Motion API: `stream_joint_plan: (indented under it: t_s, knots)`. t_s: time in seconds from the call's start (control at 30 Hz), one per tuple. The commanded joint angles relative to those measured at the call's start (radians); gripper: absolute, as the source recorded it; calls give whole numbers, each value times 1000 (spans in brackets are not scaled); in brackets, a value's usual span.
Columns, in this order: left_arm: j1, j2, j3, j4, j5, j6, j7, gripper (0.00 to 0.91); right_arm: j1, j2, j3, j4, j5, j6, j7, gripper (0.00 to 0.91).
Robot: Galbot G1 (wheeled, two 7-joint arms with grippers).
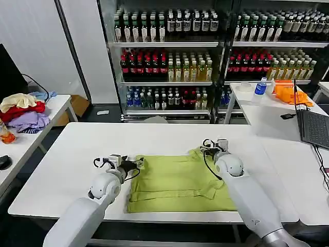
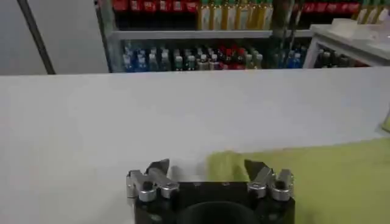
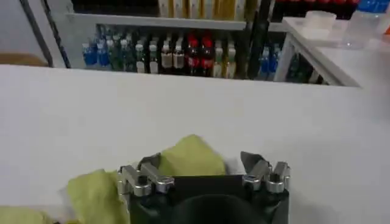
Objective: Fold and organize the clothes.
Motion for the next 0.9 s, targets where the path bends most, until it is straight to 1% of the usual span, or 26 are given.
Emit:
stream_joint_plan:
  t_s: [0.03, 0.3, 0.5, 0.53, 0.6, 0.67, 0.9]
  knots:
    - [-16, -24, 23, 38, 13, -15, 8, 30, 13, 15, -10, -52, 0, -2, 0, 0]
    - [-10, -29, 26, 41, 13, -16, 16, 20, 5, 1, -8, -24, 7, -2, -5, 0]
    - [-5, -19, 20, 14, 6, -30, 24, 30, -15, -12, 3, 29, 8, 19, -6, 0]
    - [-4, -15, 17, 4, 1, -34, 24, 20, -19, -16, 7, 39, 8, 24, -6, 0]
    - [0, -4, 11, -21, -8, -40, 26, 30, -29, -25, 13, 75, 8, 31, -5, 0]
    - [8, 6, -5, -54, -16, -46, 28, 20, -40, -37, 22, 114, 13, 34, -4, 0]
    - [39, 33, -57, -158, -57, -42, 29, 30, -111, -74, 86, 266, 23, 23, -5, 0]
